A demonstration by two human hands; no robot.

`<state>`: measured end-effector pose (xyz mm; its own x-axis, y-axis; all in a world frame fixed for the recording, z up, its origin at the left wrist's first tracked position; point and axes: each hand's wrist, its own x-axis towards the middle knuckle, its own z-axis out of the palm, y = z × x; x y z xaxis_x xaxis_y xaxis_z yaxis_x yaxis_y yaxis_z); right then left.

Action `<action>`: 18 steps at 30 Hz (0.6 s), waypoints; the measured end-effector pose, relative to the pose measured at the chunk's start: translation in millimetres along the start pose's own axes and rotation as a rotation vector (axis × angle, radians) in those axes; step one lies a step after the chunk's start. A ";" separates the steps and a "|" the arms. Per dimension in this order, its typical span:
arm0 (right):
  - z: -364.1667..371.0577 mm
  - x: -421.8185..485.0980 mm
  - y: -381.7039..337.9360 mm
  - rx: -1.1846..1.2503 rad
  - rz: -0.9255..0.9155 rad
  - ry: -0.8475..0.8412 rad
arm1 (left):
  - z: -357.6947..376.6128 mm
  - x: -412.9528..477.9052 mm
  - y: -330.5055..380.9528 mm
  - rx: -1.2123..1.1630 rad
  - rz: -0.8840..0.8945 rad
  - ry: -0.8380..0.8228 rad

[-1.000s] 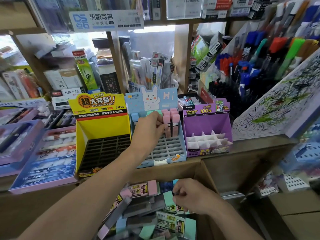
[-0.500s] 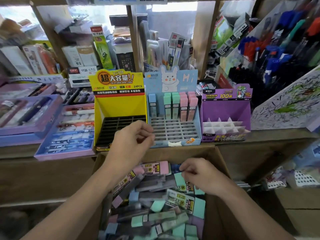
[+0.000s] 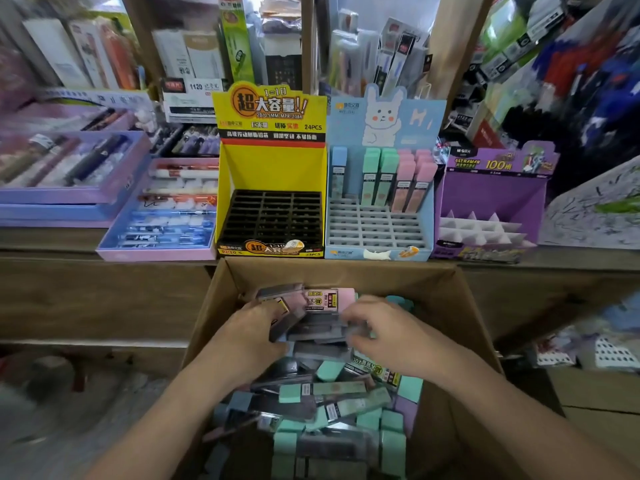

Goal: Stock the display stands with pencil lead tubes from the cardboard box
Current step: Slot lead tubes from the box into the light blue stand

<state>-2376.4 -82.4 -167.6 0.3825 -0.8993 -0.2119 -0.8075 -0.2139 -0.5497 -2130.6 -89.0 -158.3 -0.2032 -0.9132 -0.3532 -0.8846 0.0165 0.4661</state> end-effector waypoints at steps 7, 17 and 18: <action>29.6 10.4 -2.2 -0.177 -0.061 -0.054 | 3.2 2.1 -5.7 -0.066 0.036 -0.091; 34.1 14.1 9.7 -0.116 -0.015 0.085 | 9.6 6.4 -5.5 -0.185 0.112 -0.136; 35.4 13.6 9.1 -0.116 -0.024 0.088 | 9.4 6.2 -5.0 -0.201 0.116 -0.137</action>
<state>-2362.7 -83.1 -204.1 0.3653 -0.9224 -0.1250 -0.8470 -0.2737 -0.4556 -2131.3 -90.9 -170.5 -0.3649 -0.8463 -0.3881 -0.7540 0.0241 0.6564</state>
